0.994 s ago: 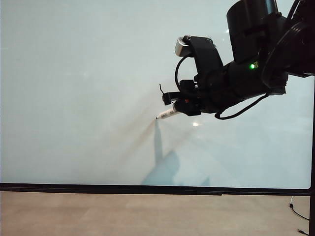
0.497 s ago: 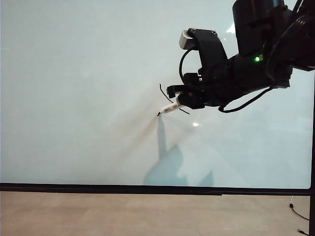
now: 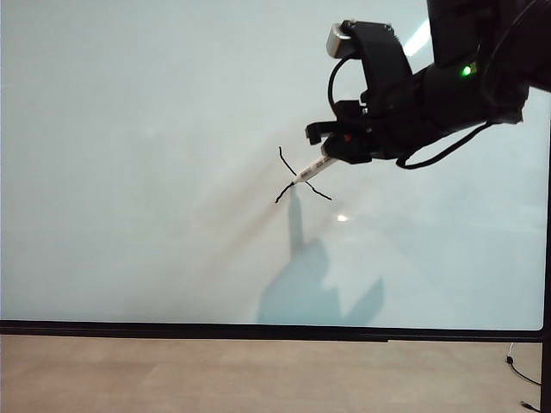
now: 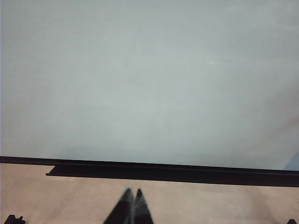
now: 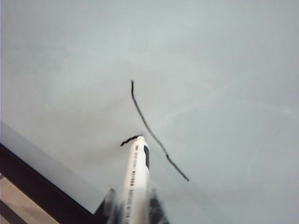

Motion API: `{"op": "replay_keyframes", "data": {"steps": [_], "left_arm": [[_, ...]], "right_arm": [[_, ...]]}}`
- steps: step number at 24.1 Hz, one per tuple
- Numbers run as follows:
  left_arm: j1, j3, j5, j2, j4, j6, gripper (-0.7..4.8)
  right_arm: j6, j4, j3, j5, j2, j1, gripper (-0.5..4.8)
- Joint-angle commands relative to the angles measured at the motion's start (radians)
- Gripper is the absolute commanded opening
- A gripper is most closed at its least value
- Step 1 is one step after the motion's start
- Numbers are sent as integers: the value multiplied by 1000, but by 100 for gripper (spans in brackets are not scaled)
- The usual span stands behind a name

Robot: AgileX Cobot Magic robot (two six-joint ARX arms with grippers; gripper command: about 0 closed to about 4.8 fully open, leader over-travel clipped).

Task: Pick up the pen on the shelf to the right of the whiteboard and draw a cross mark.

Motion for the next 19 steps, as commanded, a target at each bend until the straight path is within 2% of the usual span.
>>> {"op": "replay_keyframes", "data": {"steps": [1, 19], "left_arm": [[0, 3, 0, 0, 12, 5, -4], [0, 3, 0, 0, 13, 5, -5]], "right_arm": [[-14, 26, 7, 59, -29, -18, -5], [-67, -16, 7, 70, -156, -47, -5]]}}
